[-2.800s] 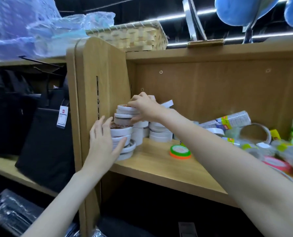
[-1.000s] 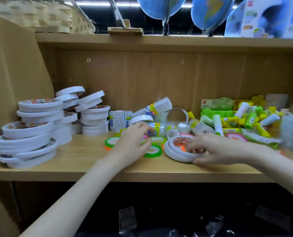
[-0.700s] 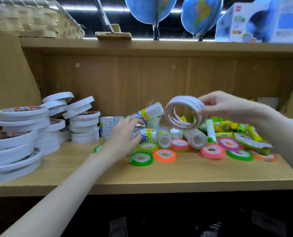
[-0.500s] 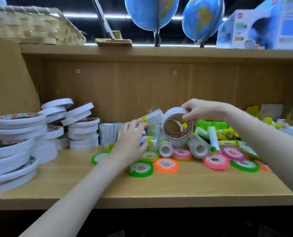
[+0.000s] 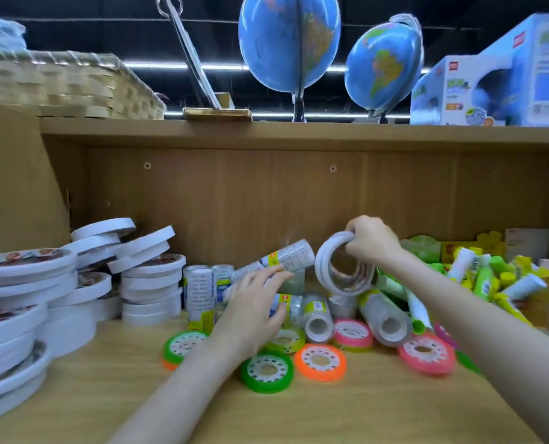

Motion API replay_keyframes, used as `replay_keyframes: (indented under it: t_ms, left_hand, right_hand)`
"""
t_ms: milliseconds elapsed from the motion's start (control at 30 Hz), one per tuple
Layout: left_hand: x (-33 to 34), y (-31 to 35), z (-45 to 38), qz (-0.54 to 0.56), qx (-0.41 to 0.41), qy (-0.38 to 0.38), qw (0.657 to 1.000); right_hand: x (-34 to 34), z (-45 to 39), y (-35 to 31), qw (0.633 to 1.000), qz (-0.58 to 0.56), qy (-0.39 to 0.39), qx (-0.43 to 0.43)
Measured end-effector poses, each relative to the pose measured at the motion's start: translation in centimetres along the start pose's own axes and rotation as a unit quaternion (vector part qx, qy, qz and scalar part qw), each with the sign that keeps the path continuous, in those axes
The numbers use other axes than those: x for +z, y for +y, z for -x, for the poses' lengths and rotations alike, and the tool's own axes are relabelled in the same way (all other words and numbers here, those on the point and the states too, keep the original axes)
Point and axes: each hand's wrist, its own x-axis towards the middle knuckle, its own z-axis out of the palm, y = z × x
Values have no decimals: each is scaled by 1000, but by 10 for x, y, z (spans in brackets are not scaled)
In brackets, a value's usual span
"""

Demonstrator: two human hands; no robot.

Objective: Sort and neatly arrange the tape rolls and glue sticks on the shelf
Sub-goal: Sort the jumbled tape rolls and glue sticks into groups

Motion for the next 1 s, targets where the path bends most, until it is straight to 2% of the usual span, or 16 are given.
replay_keyframes:
  t_ms: [100, 200, 267, 433, 533, 567, 633, 667, 733, 800, 833, 900, 1000]
  left_hand:
    - [-8, 3, 0, 61, 3, 27, 998]
    - [-27, 12, 8, 173, -20, 105, 979]
    - [-43, 18, 19, 272, -56, 133, 951]
    - [-83, 7, 69, 442, -117, 206, 865]
    - [-109, -23, 89, 461, -174, 264, 830]
    - [-117, -33, 94, 431, -190, 289, 833]
    - [-130, -47, 110, 306, -195, 306, 880]
    - [-133, -53, 118, 241, -201, 288, 905]
    - [-132, -63, 132, 148, -220, 201, 943]
    - [-123, -70, 141, 48, -206, 83, 974]
    - [-120, -72, 144, -6, -193, 34, 981]
    - [-117, -75, 145, -74, -165, -17, 983]
    - [-117, -78, 142, -84, -153, -12, 985]
  right_hand:
    - [-36, 0, -10, 1000, -18, 9, 11]
    - [-63, 6, -33, 996, -76, 12, -41]
    - [-71, 18, -60, 990, -84, -13, -113]
    - [-53, 52, -145, 948, -51, -158, -271]
    - [-23, 58, -195, 932, -39, -152, -327]
    - [-12, 59, -210, 933, -48, -131, -332]
    - [9, 65, -231, 935, -74, -92, -334]
    - [19, 70, -236, 930, -77, -102, -344]
    - [40, 86, -234, 902, -57, -196, -380]
    - [58, 100, -224, 864, -30, -302, -403]
    - [64, 102, -217, 853, -27, -324, -409]
    - [64, 99, -206, 858, -49, -306, -409]
    - [51, 80, -191, 893, -145, -178, -387]
